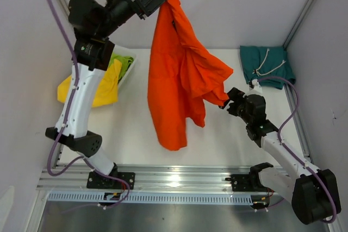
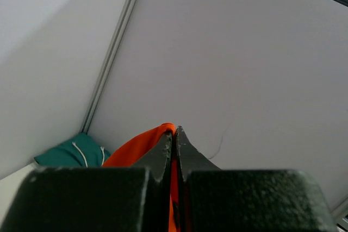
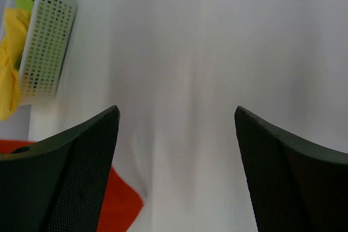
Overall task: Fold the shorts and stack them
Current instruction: Move the shorts to the center of the board
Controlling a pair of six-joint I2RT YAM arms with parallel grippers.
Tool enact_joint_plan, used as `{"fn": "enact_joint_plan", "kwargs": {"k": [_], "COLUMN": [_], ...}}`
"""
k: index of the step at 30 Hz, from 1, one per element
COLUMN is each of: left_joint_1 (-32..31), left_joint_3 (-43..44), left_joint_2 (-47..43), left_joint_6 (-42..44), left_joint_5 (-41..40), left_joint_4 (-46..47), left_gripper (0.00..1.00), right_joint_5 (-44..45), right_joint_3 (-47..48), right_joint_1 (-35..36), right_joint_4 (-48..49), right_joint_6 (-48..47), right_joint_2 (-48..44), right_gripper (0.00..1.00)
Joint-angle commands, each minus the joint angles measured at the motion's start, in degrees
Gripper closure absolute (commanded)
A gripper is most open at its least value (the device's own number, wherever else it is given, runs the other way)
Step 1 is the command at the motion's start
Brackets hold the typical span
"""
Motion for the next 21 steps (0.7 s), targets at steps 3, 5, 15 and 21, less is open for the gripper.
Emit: {"fn": "enact_joint_plan", "kwargs": {"k": [3, 5, 15, 21], "left_joint_1": [-0.50, -0.41, -4.18, -10.07], "left_joint_3": [3.04, 4.97, -32.54, -79.79], "left_joint_2": [3.73, 6.62, -11.52, -37.25], "left_joint_6": [-2.17, -1.90, 5.89, 6.37], "left_joint_5": [-1.26, -1.88, -9.30, -27.94], "left_joint_4": [8.48, 7.70, 18.31, 27.27], "left_gripper": [1.00, 1.00, 1.00, 1.00], "right_joint_5": [1.25, 0.37, 0.02, -0.51], "right_joint_3": [-1.83, -2.18, -2.88, -3.06], "right_joint_1": [-3.14, -3.58, -5.34, -5.96], "right_joint_4": [0.60, 1.04, 0.34, 0.77], "right_joint_6": [1.10, 1.37, 1.72, 2.16], "right_joint_2": [-2.50, -2.59, -3.99, -2.77], "right_gripper": [0.13, 0.13, 0.14, 0.14]}}
